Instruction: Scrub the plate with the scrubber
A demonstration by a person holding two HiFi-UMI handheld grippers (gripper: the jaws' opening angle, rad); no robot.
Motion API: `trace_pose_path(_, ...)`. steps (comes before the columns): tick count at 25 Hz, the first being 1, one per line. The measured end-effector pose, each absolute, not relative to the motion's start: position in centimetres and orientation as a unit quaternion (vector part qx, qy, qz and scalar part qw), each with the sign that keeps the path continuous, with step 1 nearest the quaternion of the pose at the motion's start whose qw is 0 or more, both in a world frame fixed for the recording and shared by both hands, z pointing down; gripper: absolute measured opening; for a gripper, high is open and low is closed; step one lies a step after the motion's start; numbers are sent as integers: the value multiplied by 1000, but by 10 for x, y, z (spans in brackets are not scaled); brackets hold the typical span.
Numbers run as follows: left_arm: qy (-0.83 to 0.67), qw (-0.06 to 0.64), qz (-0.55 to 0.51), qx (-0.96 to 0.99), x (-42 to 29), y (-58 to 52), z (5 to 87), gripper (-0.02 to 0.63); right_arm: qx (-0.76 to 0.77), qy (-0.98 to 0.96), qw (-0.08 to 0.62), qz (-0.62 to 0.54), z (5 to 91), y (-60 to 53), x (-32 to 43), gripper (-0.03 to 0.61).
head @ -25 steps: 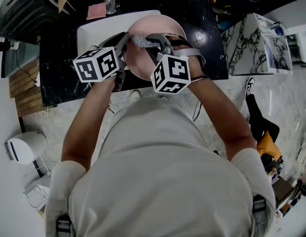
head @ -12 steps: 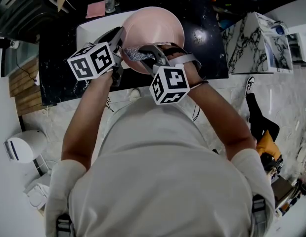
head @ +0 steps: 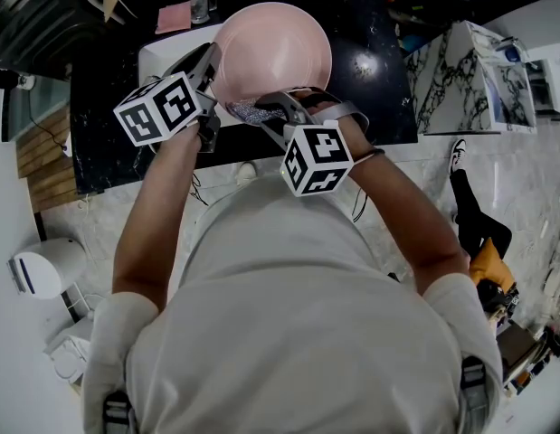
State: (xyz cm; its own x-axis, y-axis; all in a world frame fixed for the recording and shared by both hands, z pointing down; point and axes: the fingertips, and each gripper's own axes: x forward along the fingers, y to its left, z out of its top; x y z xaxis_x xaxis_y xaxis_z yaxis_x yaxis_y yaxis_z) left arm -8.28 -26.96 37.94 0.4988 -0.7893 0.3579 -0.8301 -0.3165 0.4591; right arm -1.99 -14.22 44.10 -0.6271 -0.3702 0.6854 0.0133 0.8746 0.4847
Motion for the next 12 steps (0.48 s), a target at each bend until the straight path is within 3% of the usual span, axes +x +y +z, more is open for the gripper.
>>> trace_pose_path(12, -503, 312, 21, 806, -94, -268, 376, 49, 93, -841, 475, -241, 474, -146, 19, 77)
